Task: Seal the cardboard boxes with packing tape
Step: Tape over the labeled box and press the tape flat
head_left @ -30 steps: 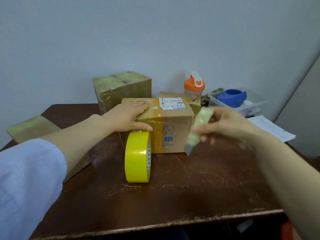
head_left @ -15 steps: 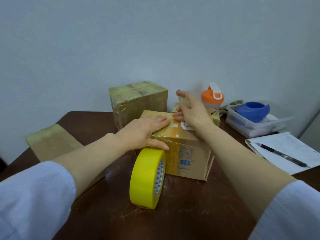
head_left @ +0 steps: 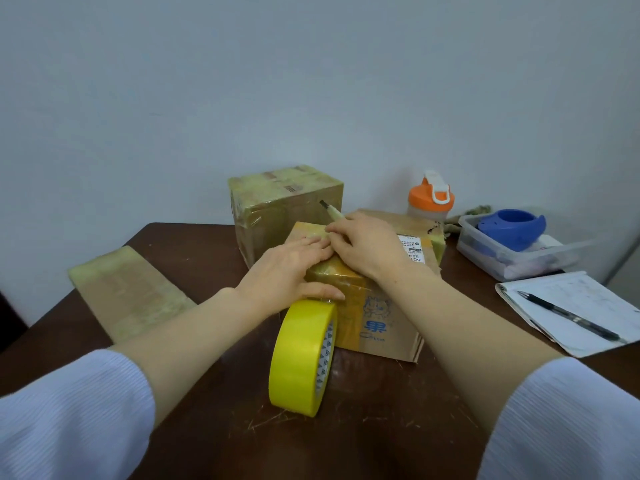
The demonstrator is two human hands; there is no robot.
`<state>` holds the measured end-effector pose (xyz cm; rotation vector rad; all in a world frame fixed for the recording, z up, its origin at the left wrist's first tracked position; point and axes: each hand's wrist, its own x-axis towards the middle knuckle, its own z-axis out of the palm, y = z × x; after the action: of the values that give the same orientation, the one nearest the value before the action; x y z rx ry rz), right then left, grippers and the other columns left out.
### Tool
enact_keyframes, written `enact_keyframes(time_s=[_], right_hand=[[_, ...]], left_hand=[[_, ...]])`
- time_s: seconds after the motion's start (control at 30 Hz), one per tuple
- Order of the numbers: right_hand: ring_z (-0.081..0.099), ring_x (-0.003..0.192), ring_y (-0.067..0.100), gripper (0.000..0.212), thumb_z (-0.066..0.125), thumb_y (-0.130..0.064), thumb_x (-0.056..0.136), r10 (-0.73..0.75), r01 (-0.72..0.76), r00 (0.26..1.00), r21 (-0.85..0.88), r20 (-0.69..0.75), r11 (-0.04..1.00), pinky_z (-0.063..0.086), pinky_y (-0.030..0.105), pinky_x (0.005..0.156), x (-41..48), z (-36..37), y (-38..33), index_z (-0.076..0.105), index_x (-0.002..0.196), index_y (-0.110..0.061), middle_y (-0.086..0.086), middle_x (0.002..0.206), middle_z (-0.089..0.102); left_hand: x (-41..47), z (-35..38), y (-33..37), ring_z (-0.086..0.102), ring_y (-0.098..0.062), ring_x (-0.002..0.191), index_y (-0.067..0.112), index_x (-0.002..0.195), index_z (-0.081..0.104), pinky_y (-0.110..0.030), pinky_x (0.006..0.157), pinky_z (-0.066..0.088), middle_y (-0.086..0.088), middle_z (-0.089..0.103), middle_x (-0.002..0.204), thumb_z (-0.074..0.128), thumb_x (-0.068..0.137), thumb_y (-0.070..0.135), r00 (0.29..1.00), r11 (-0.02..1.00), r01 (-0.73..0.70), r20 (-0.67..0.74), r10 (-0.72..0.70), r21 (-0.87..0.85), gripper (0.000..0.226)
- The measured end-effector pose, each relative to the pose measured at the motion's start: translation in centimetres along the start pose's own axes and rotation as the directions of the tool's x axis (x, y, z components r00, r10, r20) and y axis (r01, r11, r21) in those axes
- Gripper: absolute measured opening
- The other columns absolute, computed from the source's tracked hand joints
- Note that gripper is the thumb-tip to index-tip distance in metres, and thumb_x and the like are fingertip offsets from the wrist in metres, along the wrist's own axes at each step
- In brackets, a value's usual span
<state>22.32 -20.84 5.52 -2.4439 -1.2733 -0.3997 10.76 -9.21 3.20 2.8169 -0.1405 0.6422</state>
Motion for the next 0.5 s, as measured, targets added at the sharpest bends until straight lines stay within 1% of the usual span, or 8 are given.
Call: enact_keyframes(time_s=[0.1,0.17,0.23,0.3,0.33,0.4,0.47,0.5], right_hand=[[0.056,0.097,0.027,0.037,0.035,-0.031,0.099,-0.030,0.032,0.999,-0.095,0.017,0.995,0.031,0.029,0.069,0.0,0.3,-0.5,0.067,0.106,-0.015,0.007,0.097,0.057],[0.056,0.096,0.027,0.039,0.033,-0.033,0.099,-0.038,0.042,0.999,-0.123,0.039,0.992,0.031,0.029,0.068,0.1,0.3,-0.7,0.067,0.107,-0.016,0.007,0.099,0.057],[0.056,0.097,0.026,0.040,0.032,-0.035,0.100,-0.047,0.055,0.997,-0.138,0.061,0.989,0.032,0.029,0.069,0.2,0.3,-0.9,0.066,0.109,-0.016,0.007,0.101,0.058],[0.056,0.098,0.028,0.044,0.029,-0.036,0.101,-0.037,0.048,0.996,-0.146,0.079,0.988,0.035,0.030,0.070,0.3,0.2,-1.1,0.066,0.109,-0.014,0.009,0.102,0.058],[0.056,0.099,0.029,0.048,0.026,-0.037,0.101,-0.027,0.041,0.996,-0.156,0.086,0.987,0.037,0.032,0.072,0.3,0.2,-1.3,0.066,0.108,-0.012,0.010,0.104,0.058],[0.057,0.100,0.033,0.058,0.020,-0.044,0.100,-0.007,0.025,0.995,-0.185,0.101,0.982,0.042,0.036,0.078,0.2,0.2,-2.0,0.066,0.107,-0.009,0.014,0.107,0.059],[0.056,0.102,0.033,0.065,0.018,-0.053,0.098,0.011,0.014,0.994,-0.220,0.112,0.975,0.044,0.038,0.080,-0.3,0.4,-2.6,0.065,0.108,-0.011,0.014,0.109,0.057],[0.056,0.103,0.033,0.066,0.018,-0.055,0.097,0.022,0.004,0.994,-0.234,0.111,0.972,0.044,0.039,0.079,-0.6,0.5,-2.8,0.064,0.110,-0.011,0.014,0.110,0.055]], left_hand=[[-0.4,-0.4,0.5,0.036,-0.013,0.135,0.014,0.128,0.058,-0.010,0.108,0.014,0.001,0.050,0.139,0.079,0.069,0.039,0.995,0.982,0.090,-0.037,-0.097,-0.165,0.068],[-1.3,-0.3,0.9,0.043,-0.014,0.126,0.012,0.117,0.066,-0.003,0.103,0.012,0.000,0.059,0.127,0.083,0.067,0.030,0.967,0.957,0.194,-0.122,-0.223,-0.214,0.055],[-2.7,-0.2,1.3,0.043,-0.014,0.109,0.019,0.104,0.066,-0.010,0.092,0.025,0.004,0.053,0.111,0.082,0.069,0.025,0.907,0.928,0.330,-0.214,-0.362,-0.173,0.038],[-3.8,-0.3,1.9,0.032,-0.011,0.101,0.028,0.102,0.051,-0.020,0.084,0.029,0.008,0.036,0.104,0.077,0.072,0.031,0.810,0.832,0.520,-0.199,-0.552,-0.193,0.040],[-4.2,-0.4,2.1,0.034,-0.013,0.102,0.028,0.104,0.046,-0.024,0.084,0.033,0.006,0.034,0.104,0.076,0.072,0.036,0.736,0.737,0.625,-0.119,-0.666,-0.257,0.045],[-4.4,-0.7,2.7,0.043,-0.019,0.110,0.021,0.118,0.044,-0.032,0.089,0.041,0.000,0.039,0.114,0.077,0.070,0.042,0.566,0.464,0.772,0.137,-0.813,-0.435,0.062],[-4.3,-0.8,3.5,0.046,-0.021,0.115,0.013,0.133,0.040,-0.033,0.091,0.042,-0.003,0.042,0.125,0.078,0.071,0.043,0.450,0.194,0.814,0.385,-0.806,-0.547,0.080],[-4.2,-0.8,3.8,0.050,-0.021,0.112,0.009,0.135,0.040,-0.034,0.091,0.044,-0.003,0.047,0.124,0.077,0.072,0.042,0.427,0.078,0.803,0.479,-0.767,-0.591,0.080]])
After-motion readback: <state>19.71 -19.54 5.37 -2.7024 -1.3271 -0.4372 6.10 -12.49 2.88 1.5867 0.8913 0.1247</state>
